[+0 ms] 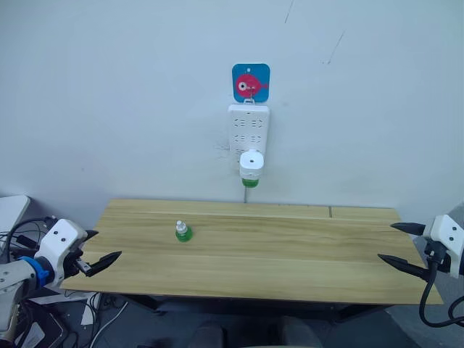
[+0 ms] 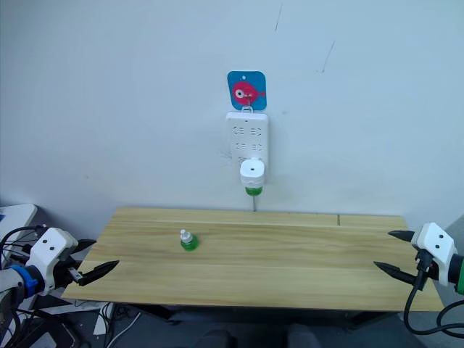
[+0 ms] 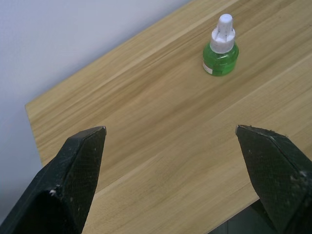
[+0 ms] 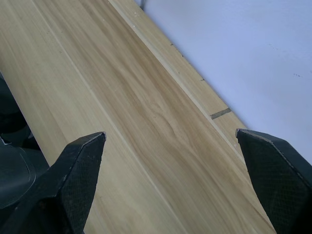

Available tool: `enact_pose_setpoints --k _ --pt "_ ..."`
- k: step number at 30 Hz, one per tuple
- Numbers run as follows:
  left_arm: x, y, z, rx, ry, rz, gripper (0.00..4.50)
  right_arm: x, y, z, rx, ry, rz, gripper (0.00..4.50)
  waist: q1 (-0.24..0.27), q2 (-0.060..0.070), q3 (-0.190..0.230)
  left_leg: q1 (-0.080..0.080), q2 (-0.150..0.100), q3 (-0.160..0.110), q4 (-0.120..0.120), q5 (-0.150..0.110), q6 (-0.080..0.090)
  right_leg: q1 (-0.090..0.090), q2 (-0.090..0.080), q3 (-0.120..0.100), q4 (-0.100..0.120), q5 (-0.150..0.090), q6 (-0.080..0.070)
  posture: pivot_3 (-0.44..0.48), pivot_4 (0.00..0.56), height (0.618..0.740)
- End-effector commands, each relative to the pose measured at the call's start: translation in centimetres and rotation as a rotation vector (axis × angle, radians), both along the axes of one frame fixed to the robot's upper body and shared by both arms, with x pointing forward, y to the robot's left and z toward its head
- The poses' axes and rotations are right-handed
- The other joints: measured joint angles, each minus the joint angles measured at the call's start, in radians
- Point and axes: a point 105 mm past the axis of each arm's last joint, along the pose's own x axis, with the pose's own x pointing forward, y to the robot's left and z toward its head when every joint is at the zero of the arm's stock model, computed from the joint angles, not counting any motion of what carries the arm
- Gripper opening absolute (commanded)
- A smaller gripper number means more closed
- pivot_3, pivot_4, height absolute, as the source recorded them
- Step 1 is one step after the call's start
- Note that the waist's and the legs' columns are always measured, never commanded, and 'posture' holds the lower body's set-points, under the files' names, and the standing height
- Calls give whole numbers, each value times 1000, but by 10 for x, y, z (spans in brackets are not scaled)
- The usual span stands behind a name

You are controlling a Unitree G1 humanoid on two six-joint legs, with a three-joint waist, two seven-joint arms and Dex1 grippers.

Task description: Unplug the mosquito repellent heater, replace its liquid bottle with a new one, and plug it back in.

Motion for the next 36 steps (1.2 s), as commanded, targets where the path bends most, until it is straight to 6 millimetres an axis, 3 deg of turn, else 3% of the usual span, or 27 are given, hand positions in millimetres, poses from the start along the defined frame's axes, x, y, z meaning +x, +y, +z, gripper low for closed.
enact_pose_setpoints --k 1,8,21,32,36 --pt "3 1 8 18 -34 -22 4500 2 -1 10 -19 -43 16 4473 0 0 0 0 0 0 0 0 0 0 0 0 0 0 0 107 63 733" --pt "4 3 2 -12 -15 -47 4500 3 -2 14 -24 -63 8 4473 0 -1 1 0 0 1 0 0 0 0 0 0 0 0 0 99 65 733" --pt "3 8 18 -65 -54 -132 4500 2 1 18 -16 -83 -2 4473 -1 -2 3 1 0 1 0 0 0 0 0 0 0 0 0 87 69 733" --pt "5 12 17 -21 -83 -157 4500 5 3 16 -10 -95 -6 4473 -1 -2 5 1 1 1 0 0 0 0 0 0 0 0 0 78 74 733" --pt "13 -5 17 -95 -95 -162 4500 7 16 19 31 -129 -4 4473 -2 -2 5 1 1 1 0 0 0 0 0 0 1 1 1 51 73 733"
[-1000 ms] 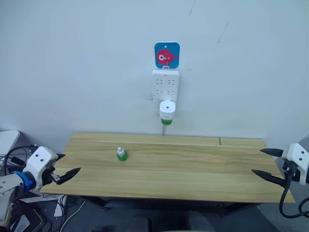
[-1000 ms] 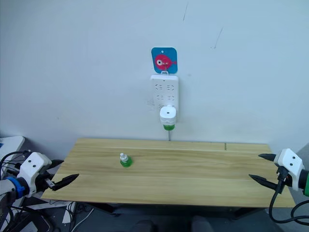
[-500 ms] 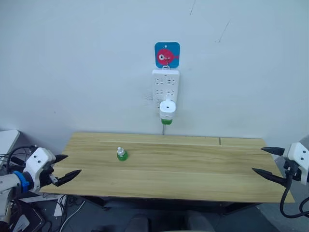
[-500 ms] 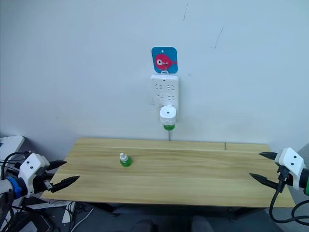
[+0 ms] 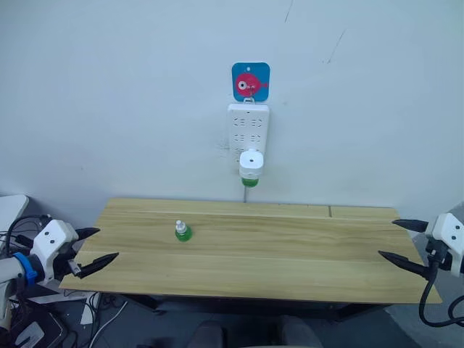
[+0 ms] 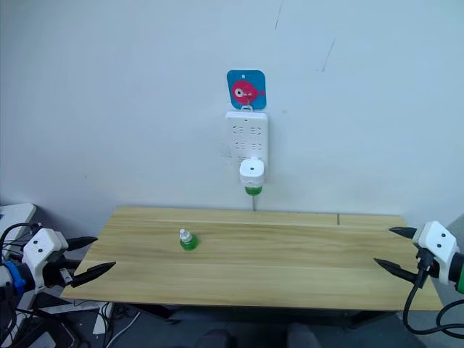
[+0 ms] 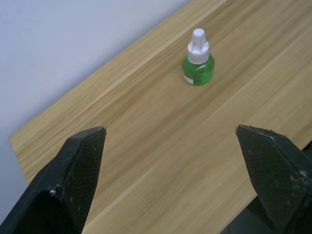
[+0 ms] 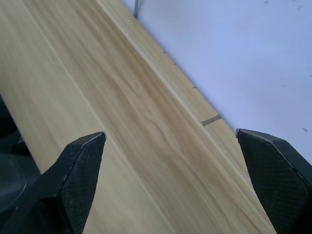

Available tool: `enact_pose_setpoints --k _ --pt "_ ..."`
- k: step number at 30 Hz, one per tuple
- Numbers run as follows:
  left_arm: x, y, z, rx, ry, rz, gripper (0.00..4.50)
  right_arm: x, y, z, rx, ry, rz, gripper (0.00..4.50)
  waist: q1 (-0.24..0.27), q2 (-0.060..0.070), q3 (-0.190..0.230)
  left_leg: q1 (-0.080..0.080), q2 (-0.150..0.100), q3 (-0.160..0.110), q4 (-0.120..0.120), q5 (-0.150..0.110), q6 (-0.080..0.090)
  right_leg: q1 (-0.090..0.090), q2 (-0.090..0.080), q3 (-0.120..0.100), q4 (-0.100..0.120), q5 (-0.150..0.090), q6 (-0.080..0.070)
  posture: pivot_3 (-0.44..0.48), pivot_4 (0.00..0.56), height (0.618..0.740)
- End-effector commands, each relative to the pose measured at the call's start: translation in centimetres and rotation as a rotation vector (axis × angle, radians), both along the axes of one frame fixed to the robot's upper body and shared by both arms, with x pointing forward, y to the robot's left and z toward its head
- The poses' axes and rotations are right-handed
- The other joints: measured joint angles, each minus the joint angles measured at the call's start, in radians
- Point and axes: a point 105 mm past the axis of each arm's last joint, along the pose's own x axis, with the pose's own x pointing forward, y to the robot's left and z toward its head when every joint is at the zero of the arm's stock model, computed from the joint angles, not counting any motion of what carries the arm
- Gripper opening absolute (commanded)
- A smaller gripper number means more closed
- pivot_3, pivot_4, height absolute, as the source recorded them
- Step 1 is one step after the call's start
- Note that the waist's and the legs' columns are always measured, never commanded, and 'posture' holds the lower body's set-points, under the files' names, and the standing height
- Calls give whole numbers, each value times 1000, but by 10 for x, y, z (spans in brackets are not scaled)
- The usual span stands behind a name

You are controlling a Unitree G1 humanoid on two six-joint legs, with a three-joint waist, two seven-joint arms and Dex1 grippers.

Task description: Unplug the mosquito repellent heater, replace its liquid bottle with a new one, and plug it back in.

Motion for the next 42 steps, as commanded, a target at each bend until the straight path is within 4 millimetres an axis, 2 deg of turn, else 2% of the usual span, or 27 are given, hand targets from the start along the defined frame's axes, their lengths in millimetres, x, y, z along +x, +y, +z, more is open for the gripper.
enact_pose_setpoints --k 1,3,7,10,13,17,20,22,32,37,42 --pt "13 -17 13 -58 -51 -27 4500 3 17 14 35 -69 21 4473 0 1 1 0 0 0 0 0 0 0 0 0 0 1 2 51 73 733" --pt "16 -25 16 -79 -59 -41 4500 3 26 20 77 -80 14 4473 -1 1 1 0 0 0 0 0 0 0 0 0 0 2 3 42 72 733" --pt "48 -58 41 -170 -178 -77 4500 1 80 53 220 -125 98 4473 -4 3 2 0 0 -1 1 0 0 0 0 0 1 2 3 -5 74 733" --pt "70 -90 68 -269 -225 -123 4500 -1 115 78 269 -155 185 4473 -9 1 3 -1 0 -2 1 0 0 0 2 0 1 3 4 -32 83 733" --pt "83 -119 94 -338 -238 -187 4500 -1 137 100 290 -203 234 4473 -25 -4 8 -2 0 -2 1 0 0 0 2 0 0 3 4 -54 92 733" --pt "91 -137 109 -363 -247 -246 4500 -1 149 112 292 -224 244 4473 -45 -4 11 -3 -1 -4 1 0 0 0 1 1 -1 2 5 -82 97 733" --pt "96 -145 114 -375 -245 -273 3903 -2 153 115 288 -227 242 4500 -56 -4 14 -3 -1 -5 0 0 0 0 1 1 -1 2 6 -102 98 733" --pt "102 -153 112 -367 -224 -291 3280 -3 154 116 287 -224 241 4500 -58 -4 15 -3 -2 -7 0 0 0 -1 1 0 -1 2 6 -116 102 733" --pt "138 -177 109 -368 -245 -294 3280 -7 162 120 277 -242 211 4500 -81 -5 22 -4 -3 -6 1 0 0 -1 1 0 -1 2 6 -184 111 733" --pt "148 -188 104 -367 -214 -329 3280 -7 165 121 274 -248 198 4500 -98 -7 27 -5 -3 -7 1 0 0 -1 1 0 -1 2 6 -207 116 733" --pt "159 -186 102 -368 -210 -299 3280 -10 164 120 271 -247 185 4500 -114 -8 30 -7 -3 -8 1 0 0 -2 1 0 -2 2 6 -239 118 733"
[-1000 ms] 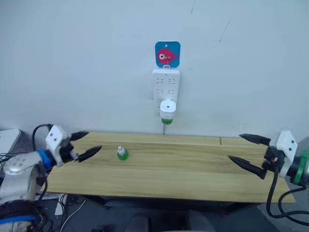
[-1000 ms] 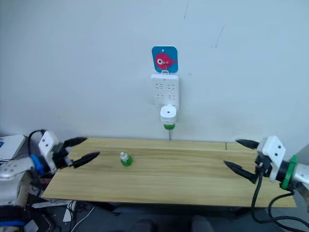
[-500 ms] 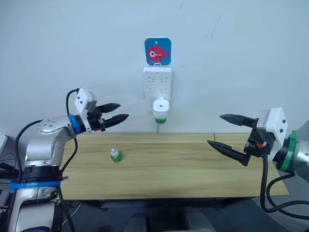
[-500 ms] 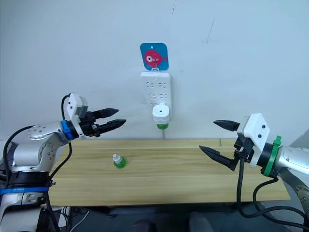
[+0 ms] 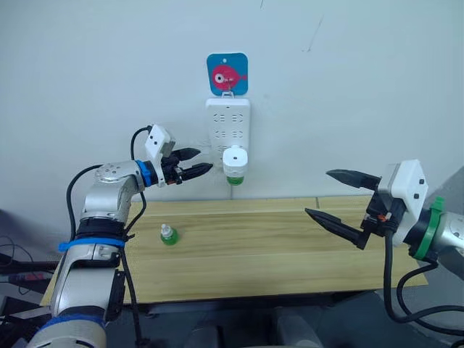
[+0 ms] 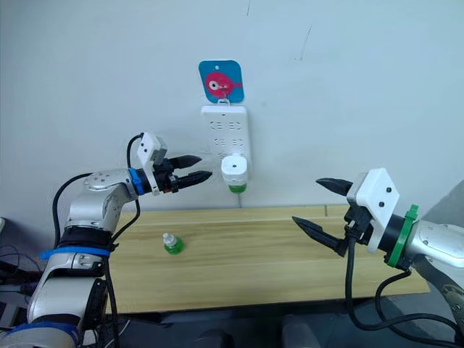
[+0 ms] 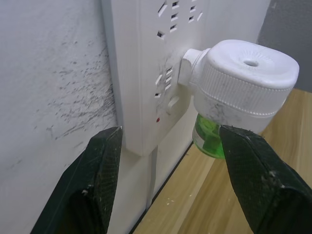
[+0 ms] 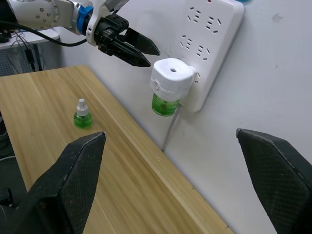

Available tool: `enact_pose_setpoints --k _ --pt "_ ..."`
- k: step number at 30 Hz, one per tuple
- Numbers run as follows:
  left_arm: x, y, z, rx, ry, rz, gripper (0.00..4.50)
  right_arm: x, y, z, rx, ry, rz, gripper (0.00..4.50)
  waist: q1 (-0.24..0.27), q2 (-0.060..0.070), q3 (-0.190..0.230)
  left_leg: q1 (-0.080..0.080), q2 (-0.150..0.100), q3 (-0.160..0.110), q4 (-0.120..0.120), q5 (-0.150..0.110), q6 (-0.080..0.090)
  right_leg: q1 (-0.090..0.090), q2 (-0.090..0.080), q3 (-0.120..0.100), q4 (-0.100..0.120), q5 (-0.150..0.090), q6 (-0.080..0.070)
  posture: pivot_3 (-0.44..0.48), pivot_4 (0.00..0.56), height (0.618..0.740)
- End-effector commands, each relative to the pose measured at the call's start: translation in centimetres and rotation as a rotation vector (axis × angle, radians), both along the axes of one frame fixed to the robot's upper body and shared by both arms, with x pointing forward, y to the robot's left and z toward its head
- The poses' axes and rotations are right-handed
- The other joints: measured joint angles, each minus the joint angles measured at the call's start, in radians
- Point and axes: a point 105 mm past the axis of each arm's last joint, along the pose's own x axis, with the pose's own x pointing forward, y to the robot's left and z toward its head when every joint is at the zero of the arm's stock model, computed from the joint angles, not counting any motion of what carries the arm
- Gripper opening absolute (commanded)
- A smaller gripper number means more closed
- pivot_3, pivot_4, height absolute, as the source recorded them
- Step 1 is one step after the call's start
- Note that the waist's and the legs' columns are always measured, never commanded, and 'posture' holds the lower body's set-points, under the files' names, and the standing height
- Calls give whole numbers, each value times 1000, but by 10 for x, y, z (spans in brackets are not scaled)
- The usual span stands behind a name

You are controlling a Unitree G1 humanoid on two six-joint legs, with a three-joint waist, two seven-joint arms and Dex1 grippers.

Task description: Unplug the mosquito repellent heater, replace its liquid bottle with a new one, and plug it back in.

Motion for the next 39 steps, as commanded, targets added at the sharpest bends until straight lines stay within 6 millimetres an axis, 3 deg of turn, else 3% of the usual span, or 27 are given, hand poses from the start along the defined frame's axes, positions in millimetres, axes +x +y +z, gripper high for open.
enact_pose_setpoints --k 1,15,27,39 --pt "8 1 11 13 -45 14 3280 -6 2 7 -10 -39 5 4500 -4 0 1 0 0 0 0 0 0 0 0 0 0 0 0 -239 118 733" --pt "26 -13 10 5 -52 -10 3280 -15 6 6 -22 -42 17 4500 -38 -2 7 -2 -1 -1 0 0 0 0 -1 0 -1 0 2 -275 125 733" --pt "19 -29 13 40 -36 -168 3280 -20 6 2 -13 -23 12 4500 -55 -2 12 -3 -1 -1 0 0 0 -1 -1 -1 -1 -1 3 -291 130 733" --pt "20 -24 23 -2 -50 -152 3280 -20 9 3 8 -15 25 4500 -56 -3 22 -3 -1 -3 0 0 0 -1 -1 -1 -1 -1 3 -283 130 733"
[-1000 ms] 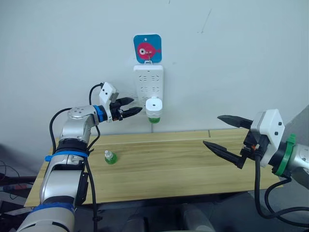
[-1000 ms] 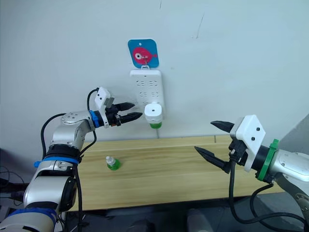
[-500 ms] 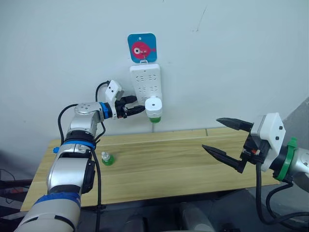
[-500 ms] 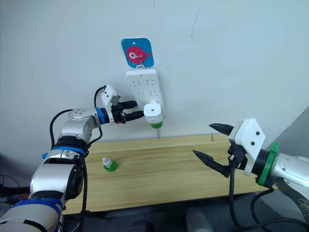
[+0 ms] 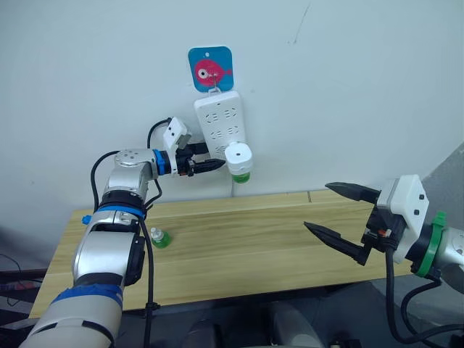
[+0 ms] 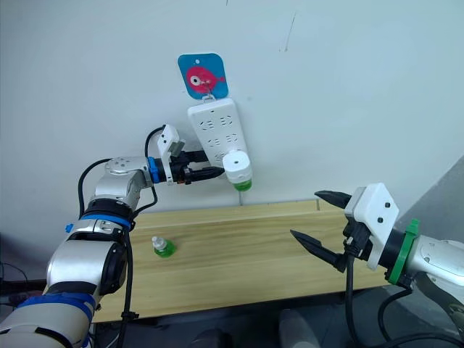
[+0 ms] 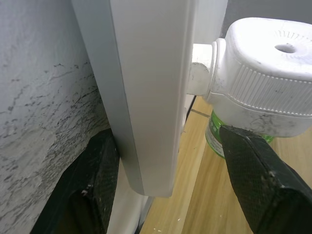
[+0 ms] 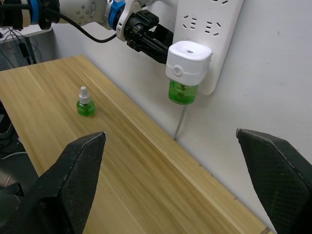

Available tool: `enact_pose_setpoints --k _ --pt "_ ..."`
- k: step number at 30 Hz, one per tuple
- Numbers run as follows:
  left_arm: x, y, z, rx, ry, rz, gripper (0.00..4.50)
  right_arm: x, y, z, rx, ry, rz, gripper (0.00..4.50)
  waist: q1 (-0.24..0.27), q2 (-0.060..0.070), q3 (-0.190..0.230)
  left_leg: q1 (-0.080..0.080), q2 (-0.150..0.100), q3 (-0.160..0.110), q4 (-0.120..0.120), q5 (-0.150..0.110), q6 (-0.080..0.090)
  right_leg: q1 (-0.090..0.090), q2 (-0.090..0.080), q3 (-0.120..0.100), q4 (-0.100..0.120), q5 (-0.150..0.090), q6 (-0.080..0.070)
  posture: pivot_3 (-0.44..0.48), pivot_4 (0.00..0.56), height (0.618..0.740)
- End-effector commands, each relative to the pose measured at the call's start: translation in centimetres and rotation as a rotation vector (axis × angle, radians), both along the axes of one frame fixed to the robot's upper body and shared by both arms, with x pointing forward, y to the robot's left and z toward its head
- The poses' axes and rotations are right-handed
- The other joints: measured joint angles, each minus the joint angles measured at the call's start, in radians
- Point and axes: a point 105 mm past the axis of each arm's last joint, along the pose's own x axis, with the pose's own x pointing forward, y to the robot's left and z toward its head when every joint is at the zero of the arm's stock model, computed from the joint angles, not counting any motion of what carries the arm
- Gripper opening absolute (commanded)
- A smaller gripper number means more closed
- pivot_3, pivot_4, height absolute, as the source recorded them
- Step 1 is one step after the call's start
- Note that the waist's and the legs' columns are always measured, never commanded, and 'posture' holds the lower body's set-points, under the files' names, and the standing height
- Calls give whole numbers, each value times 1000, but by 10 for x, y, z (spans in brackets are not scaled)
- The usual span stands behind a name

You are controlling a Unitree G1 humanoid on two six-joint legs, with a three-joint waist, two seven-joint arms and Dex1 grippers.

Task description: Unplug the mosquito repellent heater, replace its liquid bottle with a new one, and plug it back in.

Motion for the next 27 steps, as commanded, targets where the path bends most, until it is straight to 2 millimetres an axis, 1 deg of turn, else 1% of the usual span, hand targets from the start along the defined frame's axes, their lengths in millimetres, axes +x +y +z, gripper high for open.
enact_pose_setpoints --k 1,3,7,8,9,12,14,16,17,18,19,22,24,25,27 --pt "2 -2 22 -43 -56 -17 3100 -3 6 10 11 -47 24 4500 0 0 0 0 0 0 0 0 0 0 0 0 0 0 0 -283 130 733" --pt "2 -4 23 -55 -55 -21 2745 -2 7 10 17 -43 23 4500 0 0 0 0 0 0 0 0 0 0 0 0 0 0 0 -283 130 733" --pt "0 -9 22 -72 -49 -36 1500 3 12 11 65 -44 8 4500 0 0 1 0 0 0 0 0 0 0 0 0 0 0 0 -273 128 733" --pt "0 -9 22 -72 -49 -36 1269 4 14 11 68 -48 7 4500 0 0 1 0 0 0 0 0 0 0 0 0 0 0 0 -270 128 733" --pt "-1 -9 21 -71 -49 -37 1273 7 17 11 76 -52 -3 4500 0 0 1 0 0 0 0 0 0 0 0 0 1 0 0 -270 128 733" --pt "-2 -8 20 -74 -45 -35 1273 25 22 4 85 -34 -117 4500 -1 -1 1 0 0 -2 1 0 0 0 0 0 1 0 0 -264 131 733" --pt "-3 -8 19 -73 -45 -36 1273 42 25 2 82 -53 -202 4500 -1 -1 2 -1 -1 -3 1 0 0 -1 -1 1 1 0 0 -261 132 733" --pt "-4 -7 20 -76 -45 -37 1273 55 34 4 96 -74 -251 4500 -3 -1 2 -1 -1 -3 1 0 0 -1 -1 1 2 0 0 -254 133 733" --pt "-4 -7 20 -77 -45 -37 1273 62 38 5 108 -87 -278 4500 -2 0 2 -1 -1 -3 1 0 0 -2 -2 1 2 0 0 -251 132 733" --pt "-5 -7 19 -76 -45 -40 1273 69 48 6 122 -98 -297 4500 -2 0 2 -2 -1 -4 1 0 0 -3 -2 2 3 0 0 -249 132 733" --pt "-6 -7 19 -76 -45 -42 1273 74 54 7 129 -106 -309 4500 -3 0 2 -3 -1 -5 1 0 0 -3 -3 2 3 3 -4 -249 132 733" --pt "-9 -7 18 -75 -45 -43 1273 89 77 7 171 -101 -344 4500 -5 0 2 -3 -1 -7 0 0 0 -5 -3 1 4 3 -5 -235 130 733" --pt "-11 -6 17 -74 -44 -43 1273 95 93 5 174 -96 -334 4500 -6 0 2 -4 -1 -9 0 0 0 -5 -5 0 5 3 -5 -225 129 733" --pt "-11 -6 16 -73 -44 -42 1273 96 98 4 174 -90 -324 4500 -5 0 2 -4 -1 -9 -1 0 0 -6 -8 0 5 3 -5 -225 129 733" --pt "-12 -6 16 -73 -44 -41 1273 100 101 3 176 -82 -324 4500 -4 1 2 -7 -2 -9 -1 0 0 -9 -9 -1 4 3 -5 -217 126 733"
